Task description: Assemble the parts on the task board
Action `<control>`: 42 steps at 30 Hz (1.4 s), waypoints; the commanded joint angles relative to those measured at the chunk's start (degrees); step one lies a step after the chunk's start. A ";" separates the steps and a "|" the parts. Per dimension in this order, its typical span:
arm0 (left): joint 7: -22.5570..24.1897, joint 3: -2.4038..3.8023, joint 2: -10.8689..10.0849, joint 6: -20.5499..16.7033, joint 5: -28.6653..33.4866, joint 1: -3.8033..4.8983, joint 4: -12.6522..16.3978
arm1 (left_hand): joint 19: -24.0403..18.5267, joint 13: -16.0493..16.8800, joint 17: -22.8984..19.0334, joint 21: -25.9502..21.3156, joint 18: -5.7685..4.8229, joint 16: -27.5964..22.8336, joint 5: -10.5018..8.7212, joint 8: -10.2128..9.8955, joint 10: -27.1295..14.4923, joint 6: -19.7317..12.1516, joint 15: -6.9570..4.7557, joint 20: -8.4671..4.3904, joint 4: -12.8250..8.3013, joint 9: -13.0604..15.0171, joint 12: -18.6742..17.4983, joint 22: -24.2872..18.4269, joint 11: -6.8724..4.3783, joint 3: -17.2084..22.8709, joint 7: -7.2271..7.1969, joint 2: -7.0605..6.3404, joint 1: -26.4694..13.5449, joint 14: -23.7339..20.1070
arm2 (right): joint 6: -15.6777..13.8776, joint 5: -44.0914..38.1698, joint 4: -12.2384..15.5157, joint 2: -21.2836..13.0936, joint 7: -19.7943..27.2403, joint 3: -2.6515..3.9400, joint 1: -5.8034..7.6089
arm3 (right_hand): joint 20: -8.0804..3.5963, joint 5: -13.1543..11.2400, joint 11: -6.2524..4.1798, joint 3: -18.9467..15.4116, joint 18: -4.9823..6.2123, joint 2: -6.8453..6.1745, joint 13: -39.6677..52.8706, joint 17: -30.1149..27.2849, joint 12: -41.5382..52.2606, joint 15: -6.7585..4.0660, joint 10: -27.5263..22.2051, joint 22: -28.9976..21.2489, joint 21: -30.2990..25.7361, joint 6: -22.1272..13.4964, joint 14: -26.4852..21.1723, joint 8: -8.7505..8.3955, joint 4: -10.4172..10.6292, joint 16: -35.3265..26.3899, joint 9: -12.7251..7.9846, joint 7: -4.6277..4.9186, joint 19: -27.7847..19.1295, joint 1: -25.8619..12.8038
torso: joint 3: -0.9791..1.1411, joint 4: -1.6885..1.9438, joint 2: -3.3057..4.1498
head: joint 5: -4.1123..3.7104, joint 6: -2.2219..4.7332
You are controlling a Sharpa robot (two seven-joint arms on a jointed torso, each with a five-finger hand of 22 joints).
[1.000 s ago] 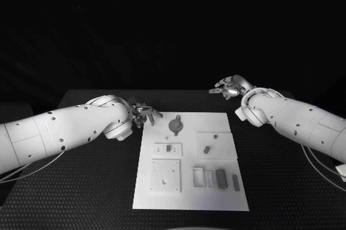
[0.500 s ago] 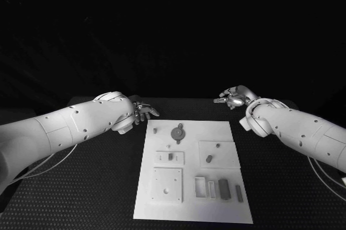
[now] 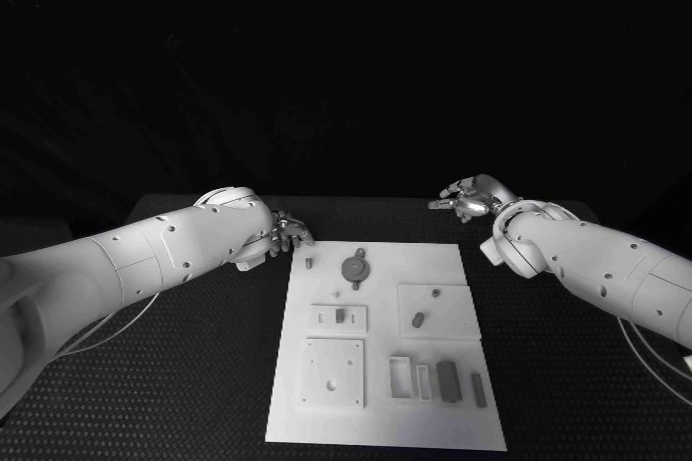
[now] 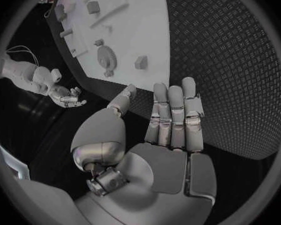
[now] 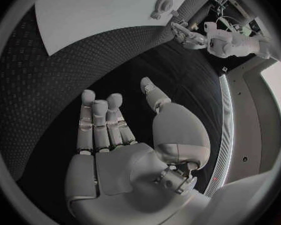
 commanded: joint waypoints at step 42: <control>1.19 -0.09 0.50 6.41 -0.74 -1.29 0.95 | 0.78 -1.34 -0.97 -0.64 -0.30 0.76 0.58 -0.15 1.72 4.12 0.26 0.23 1.73 -1.07 -0.22 1.40 -1.08 0.22 -0.98 2.53 0.83 0.96 | 0.97 0.09 -0.05 0.56 0.50 0.00 -0.07 | 0.07 0.02 -0.16 0.21 0.86 0.28 -0.22 -0.17 0.41 -0.29 -9.06 0.10 -0.08 0.35 -0.15 0.29 0.01 0.28 -0.11 0.20 -0.13 -0.43 | -0.02 0.07 -0.08 | -0.22 -0.86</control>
